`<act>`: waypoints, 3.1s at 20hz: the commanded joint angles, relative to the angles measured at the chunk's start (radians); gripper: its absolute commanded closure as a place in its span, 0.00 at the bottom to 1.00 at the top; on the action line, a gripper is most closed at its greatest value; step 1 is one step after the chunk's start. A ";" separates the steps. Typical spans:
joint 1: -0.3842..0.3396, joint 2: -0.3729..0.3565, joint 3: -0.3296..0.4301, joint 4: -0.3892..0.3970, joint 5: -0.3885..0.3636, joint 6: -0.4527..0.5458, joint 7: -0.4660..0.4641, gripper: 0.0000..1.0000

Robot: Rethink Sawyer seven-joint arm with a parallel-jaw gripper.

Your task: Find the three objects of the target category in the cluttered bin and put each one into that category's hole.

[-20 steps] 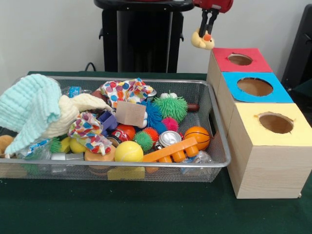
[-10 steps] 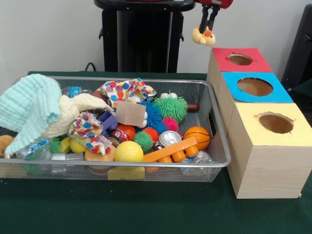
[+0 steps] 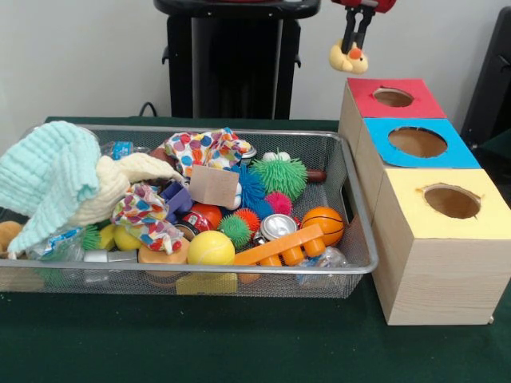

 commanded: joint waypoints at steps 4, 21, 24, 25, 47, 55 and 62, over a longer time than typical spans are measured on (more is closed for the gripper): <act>0.028 0.042 0.043 -0.049 0.103 0.128 0.220 1.00; 0.163 0.136 0.002 -0.077 0.237 0.097 0.268 1.00; 0.178 0.139 -0.003 -0.080 0.259 0.104 0.267 1.00; 0.185 0.143 -0.008 -0.083 0.267 0.106 0.267 1.00; 0.213 0.109 -0.068 -0.182 0.311 0.340 0.224 1.00; 0.215 0.118 -0.081 -0.218 0.297 0.383 0.226 1.00; 0.203 0.124 -0.071 -0.231 0.299 0.390 0.225 1.00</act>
